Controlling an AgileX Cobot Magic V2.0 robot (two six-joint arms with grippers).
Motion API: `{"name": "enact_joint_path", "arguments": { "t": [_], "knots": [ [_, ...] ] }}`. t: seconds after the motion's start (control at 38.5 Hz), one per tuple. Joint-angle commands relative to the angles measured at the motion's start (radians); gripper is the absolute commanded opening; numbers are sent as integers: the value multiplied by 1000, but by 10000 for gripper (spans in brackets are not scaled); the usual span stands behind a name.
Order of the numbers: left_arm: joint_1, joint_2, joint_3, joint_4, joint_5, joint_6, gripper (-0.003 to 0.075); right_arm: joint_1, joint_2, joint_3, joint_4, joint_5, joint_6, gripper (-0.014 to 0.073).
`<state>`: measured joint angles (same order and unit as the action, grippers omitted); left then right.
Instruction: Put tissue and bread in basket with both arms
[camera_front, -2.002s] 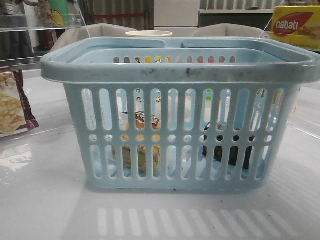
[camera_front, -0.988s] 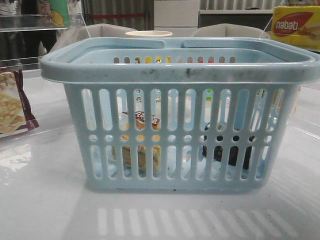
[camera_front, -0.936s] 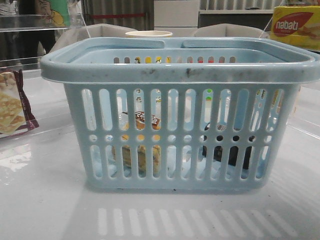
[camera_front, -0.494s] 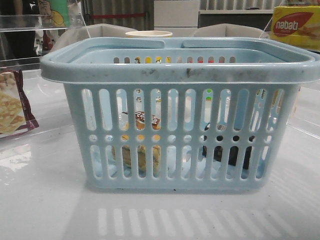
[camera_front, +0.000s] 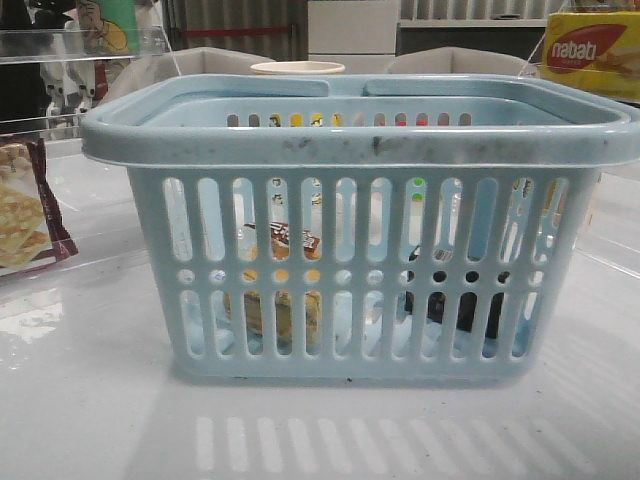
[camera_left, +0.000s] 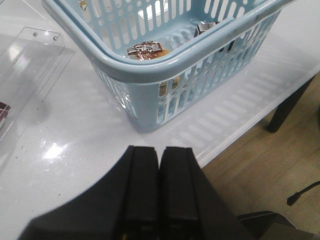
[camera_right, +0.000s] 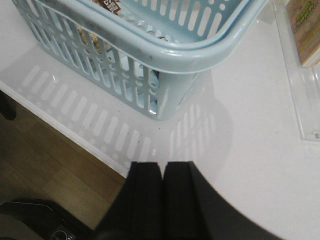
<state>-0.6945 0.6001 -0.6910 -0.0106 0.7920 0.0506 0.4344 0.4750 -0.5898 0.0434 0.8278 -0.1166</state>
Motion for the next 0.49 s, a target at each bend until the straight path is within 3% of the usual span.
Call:
{"name": "enact_joint_path", "arguments": {
  "t": [0.0,0.13,0.23,0.47],
  "knots": [
    [-7,0,-28,1,-80,-7,91,1,3,-26,-8,-67,-6,29],
    [9,-45,-10,-1,-90,-7,91,1,3,-26,-8,-68,-6,29],
    [91,-100,26,21,-119,4,91,1,3,-26,-8,-68,-6,29],
    [376,-289,307,27,-510,4,91,1,3,-26,-8,-68,-6,29]
  ]
}}
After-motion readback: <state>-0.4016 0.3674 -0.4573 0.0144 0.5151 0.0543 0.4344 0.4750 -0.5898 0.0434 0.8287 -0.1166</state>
